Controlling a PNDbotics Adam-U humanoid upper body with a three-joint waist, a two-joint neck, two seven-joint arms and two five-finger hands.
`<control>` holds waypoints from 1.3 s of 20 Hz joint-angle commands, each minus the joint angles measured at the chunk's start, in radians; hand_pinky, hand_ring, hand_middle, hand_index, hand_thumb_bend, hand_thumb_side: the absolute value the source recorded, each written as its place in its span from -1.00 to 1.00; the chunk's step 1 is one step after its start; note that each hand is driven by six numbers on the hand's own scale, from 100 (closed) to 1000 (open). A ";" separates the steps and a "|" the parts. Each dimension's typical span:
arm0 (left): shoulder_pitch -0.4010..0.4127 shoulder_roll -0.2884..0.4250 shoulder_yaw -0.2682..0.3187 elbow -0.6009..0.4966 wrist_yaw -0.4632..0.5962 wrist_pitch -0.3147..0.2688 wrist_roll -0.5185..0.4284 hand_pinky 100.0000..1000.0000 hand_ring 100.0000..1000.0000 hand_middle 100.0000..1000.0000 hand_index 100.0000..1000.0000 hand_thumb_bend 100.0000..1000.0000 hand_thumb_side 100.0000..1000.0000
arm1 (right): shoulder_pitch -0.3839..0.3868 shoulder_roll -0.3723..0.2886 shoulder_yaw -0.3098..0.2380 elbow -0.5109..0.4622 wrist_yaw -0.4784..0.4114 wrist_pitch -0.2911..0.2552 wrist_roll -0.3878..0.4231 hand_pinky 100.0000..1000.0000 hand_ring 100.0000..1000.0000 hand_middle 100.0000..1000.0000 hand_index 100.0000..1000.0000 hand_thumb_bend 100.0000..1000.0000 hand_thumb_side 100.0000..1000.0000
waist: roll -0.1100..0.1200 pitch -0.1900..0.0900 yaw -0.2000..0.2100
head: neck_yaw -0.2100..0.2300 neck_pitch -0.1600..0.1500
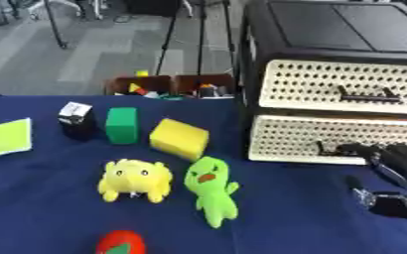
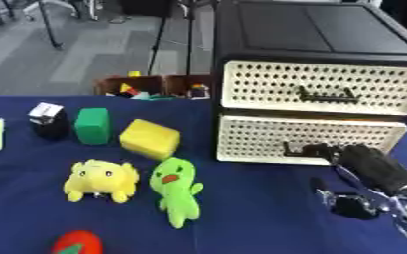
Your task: Pick up objects from table and place into drawer.
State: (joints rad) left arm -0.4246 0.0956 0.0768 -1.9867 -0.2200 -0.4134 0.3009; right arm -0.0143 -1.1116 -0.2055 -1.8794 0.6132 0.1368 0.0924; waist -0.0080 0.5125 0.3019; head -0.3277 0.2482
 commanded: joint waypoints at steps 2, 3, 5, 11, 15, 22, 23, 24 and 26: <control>-0.011 0.005 0.000 -0.013 0.005 0.000 -0.002 -0.15 0.33 0.25 0.73 -1.00 0.57 | 0.001 -0.013 -0.003 -0.012 0.005 -0.003 0.011 -0.71 -0.83 -1.00 0.67 -1.00 -0.79 | -0.001 -0.018 -0.002 | -0.001 -0.013; -0.011 0.004 0.000 -0.013 0.005 0.000 -0.002 -0.15 0.33 0.25 0.73 -1.00 0.57 | 0.001 -0.012 -0.003 -0.013 -0.002 -0.004 0.013 -0.71 -0.84 -1.00 0.65 -1.00 -0.79 | -0.002 -0.019 -0.003 | -0.001 -0.013; -0.011 0.005 0.000 -0.013 0.005 0.000 -0.002 -0.15 0.33 0.25 0.73 -1.00 0.57 | 0.002 -0.012 -0.005 -0.016 -0.014 -0.004 0.016 -0.71 -0.84 -1.00 0.58 -1.00 -0.79 | -0.003 -0.020 -0.003 | 0.001 -0.013; -0.008 0.005 0.001 -0.013 0.003 0.002 0.001 -0.15 0.33 0.25 0.73 -1.00 0.57 | 0.008 -0.018 -0.010 -0.022 -0.027 0.007 0.021 -0.72 -0.83 -1.00 0.44 -1.00 -0.79 | -0.005 -0.026 -0.008 | 0.005 -0.011; -0.006 0.004 0.002 -0.013 0.001 0.004 0.003 -0.15 0.33 0.24 0.73 -1.00 0.57 | 0.021 -0.016 -0.015 -0.040 -0.009 0.024 0.039 -0.72 -0.81 -1.00 0.34 -1.00 -0.78 | -0.002 -0.032 -0.024 | 0.013 -0.005; -0.005 0.002 0.006 -0.013 -0.003 0.005 0.009 -0.14 0.33 0.24 0.73 -1.00 0.56 | 0.052 -0.003 -0.008 -0.093 0.048 0.043 0.076 -0.72 -0.78 -1.00 0.28 -1.00 -0.80 | 0.006 -0.046 -0.052 | 0.015 0.008; -0.004 0.001 0.007 -0.013 -0.004 0.005 0.010 -0.14 0.33 0.24 0.73 -1.00 0.56 | 0.060 0.001 -0.006 -0.106 0.060 0.044 0.082 -0.72 -0.78 -1.00 0.29 -1.00 -0.80 | 0.008 -0.047 -0.057 | 0.016 0.011; -0.004 0.001 0.007 -0.013 -0.005 0.005 0.011 -0.14 0.33 0.24 0.73 -1.00 0.56 | 0.065 0.005 -0.003 -0.113 0.070 0.044 0.087 -0.72 -0.78 -1.00 0.29 -1.00 -0.80 | 0.009 -0.048 -0.061 | 0.017 0.013; -0.004 -0.001 0.006 -0.013 -0.004 0.005 0.011 -0.14 0.33 0.24 0.73 -1.00 0.56 | 0.074 0.014 0.003 -0.119 0.088 0.034 0.092 -0.72 -0.78 -1.00 0.27 -1.00 -0.80 | 0.012 -0.051 -0.070 | 0.021 0.018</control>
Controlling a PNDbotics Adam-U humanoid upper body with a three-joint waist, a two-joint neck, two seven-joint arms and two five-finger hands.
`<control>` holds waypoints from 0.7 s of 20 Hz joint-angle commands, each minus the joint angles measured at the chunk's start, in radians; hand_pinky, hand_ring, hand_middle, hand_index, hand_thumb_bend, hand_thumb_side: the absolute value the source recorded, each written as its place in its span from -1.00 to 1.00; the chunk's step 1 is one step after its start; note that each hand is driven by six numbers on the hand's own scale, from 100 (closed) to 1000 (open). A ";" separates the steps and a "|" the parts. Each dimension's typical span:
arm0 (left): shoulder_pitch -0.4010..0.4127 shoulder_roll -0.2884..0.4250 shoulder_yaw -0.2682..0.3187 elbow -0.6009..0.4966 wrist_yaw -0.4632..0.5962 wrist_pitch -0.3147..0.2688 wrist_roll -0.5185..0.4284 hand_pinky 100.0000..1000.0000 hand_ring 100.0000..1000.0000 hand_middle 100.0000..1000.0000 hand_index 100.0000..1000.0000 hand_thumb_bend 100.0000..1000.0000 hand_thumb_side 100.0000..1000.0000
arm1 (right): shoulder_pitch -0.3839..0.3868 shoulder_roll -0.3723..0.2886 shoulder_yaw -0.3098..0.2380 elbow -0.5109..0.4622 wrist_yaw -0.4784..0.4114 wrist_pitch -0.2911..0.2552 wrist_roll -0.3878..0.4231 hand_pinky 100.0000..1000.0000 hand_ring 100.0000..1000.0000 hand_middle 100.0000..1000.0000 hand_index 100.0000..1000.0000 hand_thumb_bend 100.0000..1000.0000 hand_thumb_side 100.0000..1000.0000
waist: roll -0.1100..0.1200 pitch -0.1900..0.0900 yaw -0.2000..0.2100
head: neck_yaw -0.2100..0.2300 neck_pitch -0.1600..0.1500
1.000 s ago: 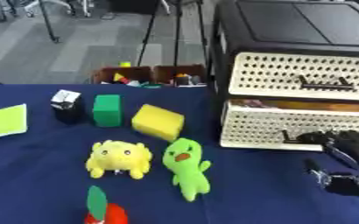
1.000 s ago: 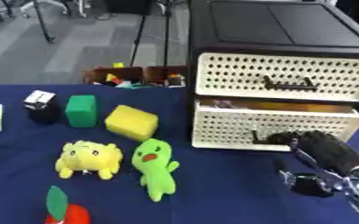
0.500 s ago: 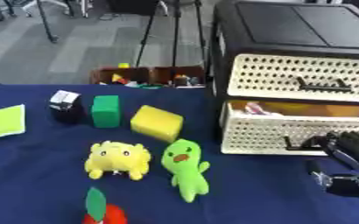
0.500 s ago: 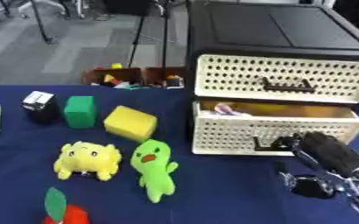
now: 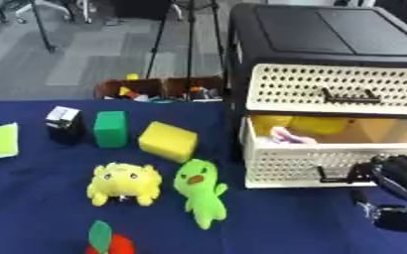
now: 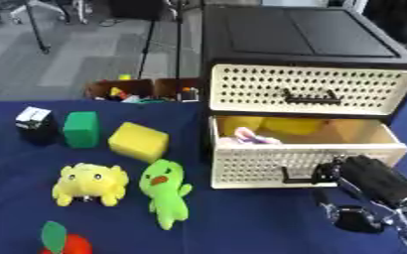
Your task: Pick up objects from table and place into drawer.
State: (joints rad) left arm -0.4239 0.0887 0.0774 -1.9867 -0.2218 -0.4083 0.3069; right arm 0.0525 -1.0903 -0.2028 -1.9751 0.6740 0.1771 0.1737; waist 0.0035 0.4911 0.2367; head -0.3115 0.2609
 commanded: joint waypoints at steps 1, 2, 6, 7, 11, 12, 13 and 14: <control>-0.005 0.006 0.006 -0.013 -0.003 0.001 0.005 -0.14 0.33 0.24 0.73 -1.00 0.56 | 0.011 -0.002 0.003 -0.024 0.035 -0.013 0.012 -0.72 -0.77 -1.00 0.27 -1.00 -0.80 | 0.001 -0.031 -0.009 | 0.006 0.006; -0.005 0.005 0.006 -0.013 -0.003 0.001 0.005 -0.14 0.33 0.24 0.73 -1.00 0.56 | 0.015 0.003 0.005 -0.024 0.041 -0.019 0.012 -0.72 -0.77 -1.00 0.27 -1.00 -0.80 | 0.002 -0.033 -0.012 | 0.007 0.008; -0.006 0.004 0.007 -0.013 -0.005 0.003 0.010 -0.14 0.33 0.24 0.73 -1.00 0.56 | 0.031 0.022 0.014 -0.025 0.057 -0.040 0.014 -0.73 -0.77 -1.00 0.26 -1.00 -0.80 | 0.005 -0.039 -0.021 | 0.015 0.014; -0.007 0.003 0.007 -0.013 -0.006 0.003 0.010 -0.14 0.33 0.24 0.73 -1.00 0.56 | 0.034 0.026 0.017 -0.025 0.058 -0.047 0.015 -0.73 -0.77 -1.00 0.26 -1.00 -0.80 | 0.006 -0.040 -0.023 | 0.017 0.015; -0.007 0.002 0.007 -0.013 -0.008 0.004 0.012 -0.13 0.33 0.24 0.73 -1.00 0.55 | 0.043 0.038 0.024 -0.025 0.062 -0.063 0.014 -0.73 -0.78 -1.00 0.26 -1.00 -0.80 | 0.011 -0.046 -0.026 | 0.019 0.020; -0.007 0.001 0.007 -0.013 -0.008 0.005 0.012 -0.13 0.33 0.24 0.73 -1.00 0.55 | 0.045 0.041 0.025 -0.025 0.063 -0.067 0.011 -0.73 -0.78 -1.00 0.26 -1.00 -0.79 | 0.012 -0.047 -0.026 | 0.021 0.021; -0.007 0.000 0.007 -0.013 -0.008 0.005 0.012 -0.13 0.33 0.24 0.73 -1.00 0.55 | 0.047 0.045 0.026 -0.025 0.065 -0.073 0.006 -0.73 -0.78 -1.00 0.26 -1.00 -0.79 | 0.014 -0.048 -0.028 | 0.023 0.021; -0.007 0.000 0.007 -0.013 -0.008 0.005 0.013 -0.13 0.33 0.24 0.73 -1.00 0.55 | 0.049 0.048 0.027 -0.025 0.068 -0.079 0.000 -0.73 -0.78 -1.00 0.26 -1.00 -0.79 | 0.015 -0.049 -0.030 | 0.025 0.021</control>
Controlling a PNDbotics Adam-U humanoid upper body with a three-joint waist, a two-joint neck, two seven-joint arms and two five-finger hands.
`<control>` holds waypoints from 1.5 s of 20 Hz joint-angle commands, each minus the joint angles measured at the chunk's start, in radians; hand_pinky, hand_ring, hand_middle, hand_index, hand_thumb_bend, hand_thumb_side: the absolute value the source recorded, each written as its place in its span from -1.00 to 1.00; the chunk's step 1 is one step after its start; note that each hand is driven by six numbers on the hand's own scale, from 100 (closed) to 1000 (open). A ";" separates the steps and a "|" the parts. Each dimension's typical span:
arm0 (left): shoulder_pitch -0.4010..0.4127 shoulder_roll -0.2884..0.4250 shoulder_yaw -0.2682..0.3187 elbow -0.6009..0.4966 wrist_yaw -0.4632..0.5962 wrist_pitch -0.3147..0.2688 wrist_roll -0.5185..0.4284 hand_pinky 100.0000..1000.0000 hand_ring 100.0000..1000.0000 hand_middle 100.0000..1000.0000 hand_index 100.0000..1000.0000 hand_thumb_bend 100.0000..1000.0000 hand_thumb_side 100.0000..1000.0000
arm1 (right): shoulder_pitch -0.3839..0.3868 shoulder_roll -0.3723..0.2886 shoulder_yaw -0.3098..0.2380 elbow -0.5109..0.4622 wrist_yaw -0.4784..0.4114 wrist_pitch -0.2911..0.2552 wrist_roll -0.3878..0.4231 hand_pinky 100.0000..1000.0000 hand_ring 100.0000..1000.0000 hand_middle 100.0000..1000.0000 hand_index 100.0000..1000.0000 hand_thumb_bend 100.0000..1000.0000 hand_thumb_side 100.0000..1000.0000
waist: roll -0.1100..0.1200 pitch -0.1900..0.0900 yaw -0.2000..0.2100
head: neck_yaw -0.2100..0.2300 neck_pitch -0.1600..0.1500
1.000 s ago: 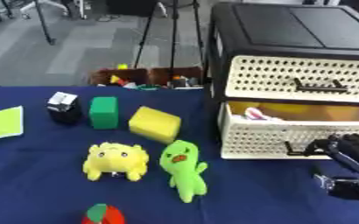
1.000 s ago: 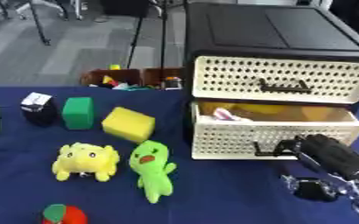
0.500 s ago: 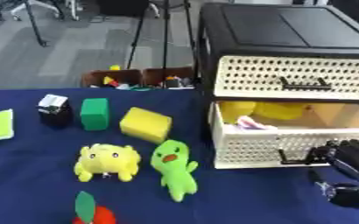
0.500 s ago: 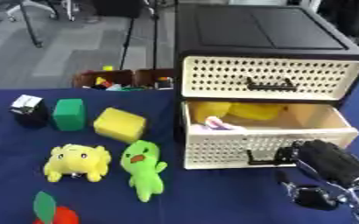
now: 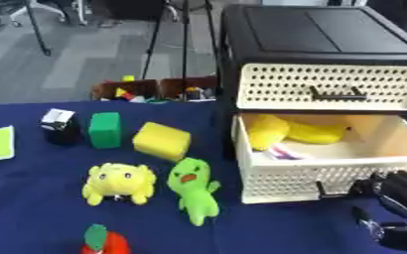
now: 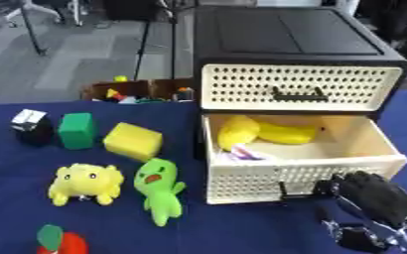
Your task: Pick up objects from table and place into drawer.
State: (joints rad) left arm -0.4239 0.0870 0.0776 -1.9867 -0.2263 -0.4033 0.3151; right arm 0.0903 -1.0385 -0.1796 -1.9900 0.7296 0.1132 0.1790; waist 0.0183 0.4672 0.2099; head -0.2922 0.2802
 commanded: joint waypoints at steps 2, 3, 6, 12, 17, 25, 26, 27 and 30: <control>-0.008 0.001 0.006 -0.013 -0.004 0.000 0.004 -0.13 0.33 0.24 0.73 -1.00 0.55 | 0.017 0.002 0.008 -0.010 0.025 -0.024 -0.017 -0.73 -0.78 -1.00 0.26 -1.00 -0.79 | 0.003 -0.027 -0.008 | 0.011 0.003; -0.009 0.000 0.006 -0.013 -0.004 0.000 0.004 -0.13 0.33 0.24 0.73 -1.00 0.55 | 0.020 0.006 0.010 -0.010 0.032 -0.026 -0.022 -0.73 -0.78 -1.00 0.26 -1.00 -0.79 | 0.004 -0.028 -0.010 | 0.013 0.003; -0.009 0.000 0.005 -0.013 -0.004 0.000 0.004 -0.13 0.33 0.24 0.73 -1.00 0.55 | 0.027 0.015 0.014 -0.010 0.047 -0.026 -0.030 -0.73 -0.78 -1.00 0.25 -1.00 -0.79 | 0.005 -0.031 -0.014 | 0.017 0.003; -0.010 -0.002 0.005 -0.013 -0.005 0.001 0.004 -0.13 0.34 0.24 0.73 -1.00 0.54 | 0.043 0.030 0.016 -0.010 0.067 -0.034 -0.042 -0.73 -0.78 -1.00 0.22 -1.00 -0.79 | 0.009 -0.040 -0.027 | 0.021 0.006; -0.009 -0.003 0.005 -0.013 -0.006 0.002 0.006 -0.13 0.34 0.24 0.73 -1.00 0.54 | 0.053 0.039 0.022 -0.010 0.088 -0.058 -0.066 -0.74 -0.78 -1.00 0.21 -1.00 -0.79 | 0.011 -0.048 -0.039 | 0.023 0.008; -0.008 -0.006 0.004 -0.013 -0.006 0.003 0.006 -0.12 0.34 0.24 0.72 -1.00 0.54 | 0.061 0.056 0.044 -0.010 0.125 -0.071 -0.067 -0.76 -0.78 -1.00 0.15 -1.00 -0.79 | 0.011 -0.052 -0.048 | 0.026 0.009; -0.008 -0.007 0.004 -0.013 -0.006 0.003 0.006 -0.12 0.34 0.24 0.73 -1.00 0.54 | 0.061 0.058 0.046 -0.010 0.128 -0.074 -0.069 -0.76 -0.78 -1.00 0.15 -1.00 -0.79 | 0.012 -0.052 -0.049 | 0.026 0.011; -0.007 -0.007 0.004 -0.013 -0.005 0.003 0.006 -0.12 0.34 0.24 0.73 -1.00 0.54 | 0.060 0.060 0.049 -0.010 0.131 -0.077 -0.072 -0.76 -0.78 -1.00 0.20 -1.00 -0.79 | 0.012 -0.052 -0.051 | 0.025 0.013; -0.007 -0.008 0.003 -0.013 -0.004 0.003 0.005 -0.12 0.34 0.24 0.73 -1.00 0.54 | 0.058 0.063 0.054 -0.010 0.133 -0.086 -0.083 -0.76 -0.78 -1.00 0.56 -1.00 -0.80 | 0.013 -0.053 -0.053 | 0.024 0.014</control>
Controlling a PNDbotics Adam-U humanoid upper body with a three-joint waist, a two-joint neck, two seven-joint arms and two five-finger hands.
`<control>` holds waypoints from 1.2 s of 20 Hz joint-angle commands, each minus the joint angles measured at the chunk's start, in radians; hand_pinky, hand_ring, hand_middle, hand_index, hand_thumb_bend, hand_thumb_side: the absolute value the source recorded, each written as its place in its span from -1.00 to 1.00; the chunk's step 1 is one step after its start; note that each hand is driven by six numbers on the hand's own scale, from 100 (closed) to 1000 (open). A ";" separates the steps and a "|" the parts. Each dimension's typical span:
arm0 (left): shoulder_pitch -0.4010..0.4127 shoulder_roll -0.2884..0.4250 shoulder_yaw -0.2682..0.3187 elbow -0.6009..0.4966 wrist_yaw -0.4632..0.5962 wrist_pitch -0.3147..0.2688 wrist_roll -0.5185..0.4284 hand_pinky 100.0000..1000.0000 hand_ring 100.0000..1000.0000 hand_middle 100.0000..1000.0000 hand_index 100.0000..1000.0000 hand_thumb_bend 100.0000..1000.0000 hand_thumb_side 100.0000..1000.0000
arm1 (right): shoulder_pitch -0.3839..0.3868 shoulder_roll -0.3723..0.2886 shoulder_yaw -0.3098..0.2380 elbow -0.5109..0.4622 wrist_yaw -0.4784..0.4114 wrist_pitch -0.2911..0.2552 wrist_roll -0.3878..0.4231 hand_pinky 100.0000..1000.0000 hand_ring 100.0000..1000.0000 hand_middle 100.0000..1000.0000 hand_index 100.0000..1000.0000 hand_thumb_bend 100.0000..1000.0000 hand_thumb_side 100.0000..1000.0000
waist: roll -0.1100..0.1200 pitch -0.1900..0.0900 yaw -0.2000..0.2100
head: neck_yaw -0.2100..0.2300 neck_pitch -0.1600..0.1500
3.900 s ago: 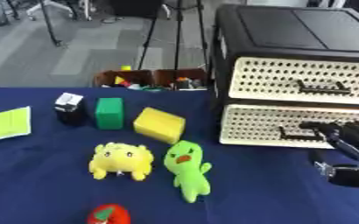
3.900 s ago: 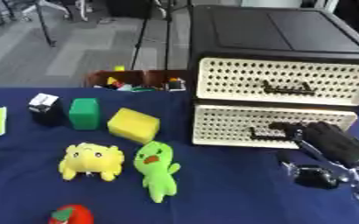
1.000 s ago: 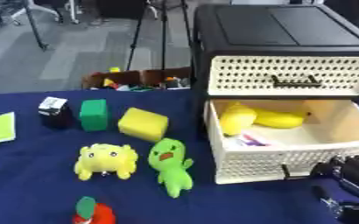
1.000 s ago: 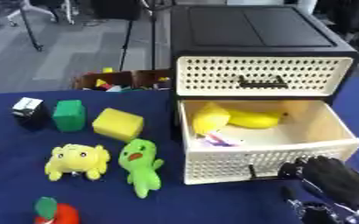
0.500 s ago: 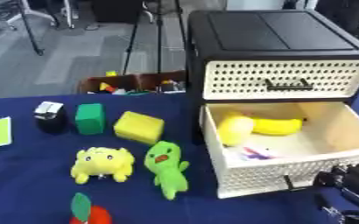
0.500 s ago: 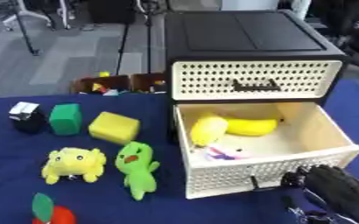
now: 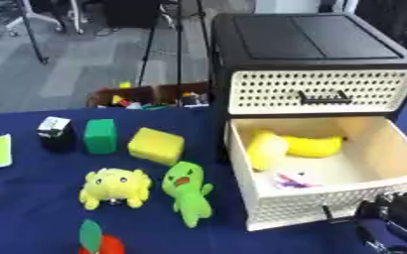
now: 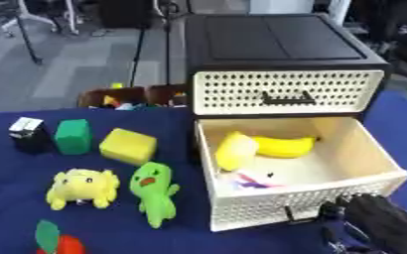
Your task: Pick up objects from table and place into drawer.
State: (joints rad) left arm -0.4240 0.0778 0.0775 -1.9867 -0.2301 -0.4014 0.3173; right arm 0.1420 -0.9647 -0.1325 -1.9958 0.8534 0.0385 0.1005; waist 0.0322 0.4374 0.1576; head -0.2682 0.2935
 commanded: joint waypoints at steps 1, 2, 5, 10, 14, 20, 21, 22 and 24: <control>-0.007 0.001 0.003 -0.013 0.000 0.001 0.003 -0.12 0.34 0.24 0.73 -1.00 0.54 | 0.005 -0.008 0.008 -0.004 0.007 -0.017 -0.011 -0.75 -0.79 -1.00 0.67 -1.00 -0.79 | -0.001 -0.023 -0.001 | 0.000 0.000; -0.007 0.001 0.003 -0.013 0.000 0.001 0.003 -0.12 0.34 0.24 0.73 -1.00 0.54 | 0.005 -0.005 0.008 -0.004 0.005 -0.023 -0.020 -0.75 -0.80 -1.00 0.71 -1.00 -0.79 | -0.001 -0.023 0.000 | 0.001 0.000; -0.007 0.001 0.003 -0.013 0.001 0.001 0.002 -0.12 0.34 0.24 0.73 -1.00 0.54 | 0.003 0.007 0.001 -0.004 0.010 -0.049 -0.062 -0.75 -0.81 -1.00 0.77 -1.00 -0.80 | 0.000 -0.024 -0.001 | 0.002 0.003; -0.004 0.000 0.003 -0.013 0.001 0.002 0.002 -0.12 0.34 0.24 0.73 -1.00 0.54 | 0.005 0.031 -0.008 -0.004 0.041 -0.102 -0.144 -0.75 -0.83 -1.00 0.81 -1.00 -0.79 | 0.001 -0.026 -0.009 | 0.006 0.005; -0.004 0.000 0.002 -0.013 0.000 0.003 0.001 -0.13 0.34 0.24 0.73 -1.00 0.54 | -0.007 0.049 -0.019 -0.004 0.058 -0.133 -0.209 -0.75 -0.84 -1.00 0.81 -1.00 -0.79 | 0.004 -0.026 -0.013 | 0.009 0.007; -0.003 -0.002 0.002 -0.013 0.000 0.003 0.001 -0.12 0.35 0.24 0.73 -1.00 0.55 | 0.014 0.064 -0.013 -0.004 0.102 -0.113 -0.199 -0.76 -0.79 -1.00 1.00 -1.00 -0.76 | 0.004 -0.025 -0.015 | 0.007 0.008; -0.003 -0.002 0.002 -0.013 0.000 0.003 0.002 -0.12 0.35 0.24 0.73 -1.00 0.55 | 0.012 0.068 -0.014 -0.004 0.104 -0.113 -0.187 -0.75 -0.78 -1.00 1.00 -1.00 -0.75 | 0.005 -0.025 -0.015 | 0.007 0.008; -0.004 -0.002 0.003 -0.013 0.001 0.003 0.002 -0.12 0.35 0.24 0.72 -1.00 0.55 | 0.010 0.071 -0.017 -0.004 0.106 -0.113 -0.178 -0.74 -0.75 -0.98 1.00 -1.00 -0.68 | 0.005 -0.025 -0.014 | 0.007 0.008; -0.004 -0.001 0.003 -0.013 0.001 0.003 0.003 -0.12 0.35 0.24 0.72 -1.00 0.55 | 0.007 0.075 -0.027 -0.004 0.112 -0.120 -0.162 -0.74 -0.74 -0.97 1.00 -1.00 -0.65 | 0.005 -0.025 -0.014 | 0.009 0.011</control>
State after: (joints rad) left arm -0.4227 0.0703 0.0773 -1.9867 -0.2299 -0.3995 0.3180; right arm 0.1524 -0.8744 -0.1420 -1.9950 0.9546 -0.0810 -0.0726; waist 0.0401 0.4372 0.1430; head -0.2602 0.3054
